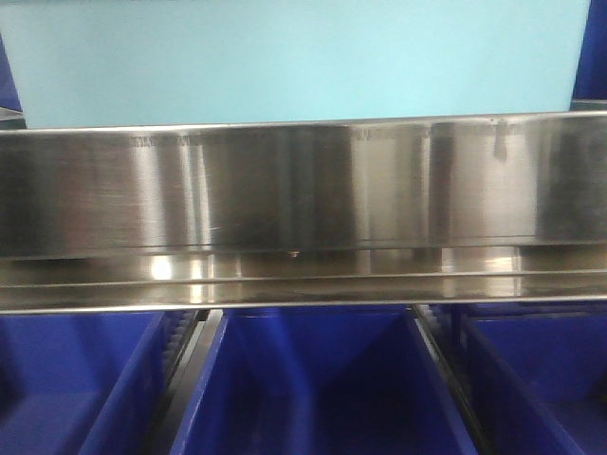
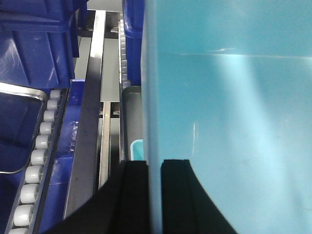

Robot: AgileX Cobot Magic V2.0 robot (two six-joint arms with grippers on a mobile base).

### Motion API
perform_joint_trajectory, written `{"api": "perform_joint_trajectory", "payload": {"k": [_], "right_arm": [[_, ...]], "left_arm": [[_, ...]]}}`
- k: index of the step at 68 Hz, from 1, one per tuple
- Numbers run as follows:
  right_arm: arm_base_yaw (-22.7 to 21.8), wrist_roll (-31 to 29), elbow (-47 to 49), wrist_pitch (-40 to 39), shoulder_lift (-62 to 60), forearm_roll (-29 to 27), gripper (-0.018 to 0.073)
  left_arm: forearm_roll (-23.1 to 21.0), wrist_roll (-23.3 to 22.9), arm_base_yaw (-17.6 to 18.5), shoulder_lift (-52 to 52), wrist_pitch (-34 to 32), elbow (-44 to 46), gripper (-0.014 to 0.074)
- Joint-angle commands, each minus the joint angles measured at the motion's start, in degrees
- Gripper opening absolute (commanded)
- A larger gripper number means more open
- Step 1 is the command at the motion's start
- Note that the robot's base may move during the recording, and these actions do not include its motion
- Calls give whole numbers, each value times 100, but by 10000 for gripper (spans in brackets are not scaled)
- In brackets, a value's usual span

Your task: Move two blue bins to right shelf middle

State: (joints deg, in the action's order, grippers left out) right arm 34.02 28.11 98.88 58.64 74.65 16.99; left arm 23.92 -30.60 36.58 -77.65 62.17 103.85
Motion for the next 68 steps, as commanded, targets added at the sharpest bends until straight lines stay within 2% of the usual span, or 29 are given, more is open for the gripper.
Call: {"api": "perform_joint_trajectory", "payload": {"k": [1, 32, 46, 55, 68], "right_arm": [[-59, -30, 22, -42, -100, 391, -166], [-69, -30, 22, -36, -100, 391, -166], [-69, 16, -43, -232, -35, 777, -166], [-69, 254, -405, -419, 14, 921, -166], [-69, 769, -1122, -1098, 14, 1048, -166]], "left_arm": [[383, -7, -23, 123, -70, 54, -111], [339, -7, -23, 98, -125, 45, -111], [316, -7, -23, -133, -147, 32, -111], [225, -7, -23, -295, -162, -23, -111], [262, -150, -45, -352, -667, -599, -111]]}}
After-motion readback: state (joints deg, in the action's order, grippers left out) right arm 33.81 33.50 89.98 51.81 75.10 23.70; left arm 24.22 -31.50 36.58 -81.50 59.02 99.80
